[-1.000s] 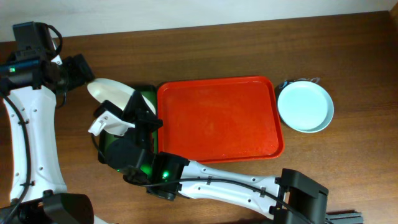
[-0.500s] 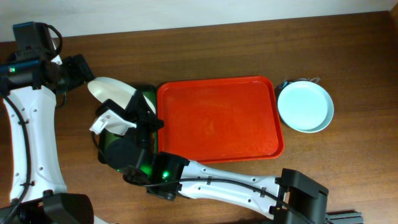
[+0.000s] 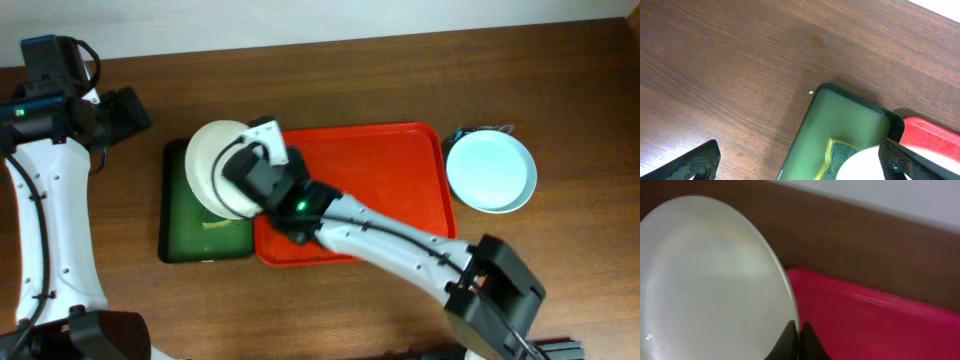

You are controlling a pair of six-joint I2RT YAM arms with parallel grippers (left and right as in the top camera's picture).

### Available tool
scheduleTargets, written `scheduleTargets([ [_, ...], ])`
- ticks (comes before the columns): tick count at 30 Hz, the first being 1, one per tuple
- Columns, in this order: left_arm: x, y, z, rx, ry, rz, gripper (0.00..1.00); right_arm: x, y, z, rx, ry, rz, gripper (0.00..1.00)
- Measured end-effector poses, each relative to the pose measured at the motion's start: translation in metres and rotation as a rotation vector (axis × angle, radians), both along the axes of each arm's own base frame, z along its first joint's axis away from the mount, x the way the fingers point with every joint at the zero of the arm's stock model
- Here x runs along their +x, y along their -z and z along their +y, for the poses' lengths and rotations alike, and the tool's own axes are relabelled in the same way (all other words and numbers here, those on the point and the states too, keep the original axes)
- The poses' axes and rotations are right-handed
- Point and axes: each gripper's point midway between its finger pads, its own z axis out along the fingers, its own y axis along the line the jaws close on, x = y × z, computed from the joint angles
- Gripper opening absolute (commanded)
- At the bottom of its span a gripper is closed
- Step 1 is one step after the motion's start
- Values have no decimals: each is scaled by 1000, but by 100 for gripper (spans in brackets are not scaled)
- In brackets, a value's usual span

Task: Clean dirty plates on tray and stack at the side
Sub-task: 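Carry the cream plate right and lower it onto the plate stack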

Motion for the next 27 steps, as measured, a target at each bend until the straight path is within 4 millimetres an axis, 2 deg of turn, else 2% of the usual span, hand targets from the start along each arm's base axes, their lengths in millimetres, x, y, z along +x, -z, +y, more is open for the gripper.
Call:
scheduleTargets([
  [2,0,0,0,0,0,0,99,7,6,-20,73,30,98,4],
  [3,0,0,0,0,0,0,99,13,5,-38,109,56,146,4],
  [4,0,0,0,0,0,0,99,20,3,-67,143,102,204,4],
  [5,0,0,0,0,0,1,99,22,2,-87,159,131,240,4],
  [8,0,0,0,0,0,0,99,33,14,-188,206,332,391,4],
  [9,0,0,0,0,0,0,99,31,22,-233,222,433,452,4],
  [10,0,0,0,0,0,1,99,26,27,-257,231,489,493,4],
  [11,0,0,0,0,0,0,99,17,34,-293,242,579,549,4],
  [12,0,0,0,0,0,0,99,5,39,-341,263,701,597,4],
  [13,0,0,0,0,0,0,99,-4,41,-366,279,767,619,4],
  [14,0,0,0,0,0,0,99,-23,44,-408,306,887,660,4],
  [18,0,0,0,0,0,0,99,-66,47,-491,366,1090,695,4],
  [21,0,0,0,0,0,0,99,-85,53,-514,387,1157,710,4],
  [23,0,0,0,0,0,-1,99,-94,64,-514,388,1165,741,4],
  [27,0,0,0,0,0,-1,99,-92,80,-505,375,1135,747,4],
])
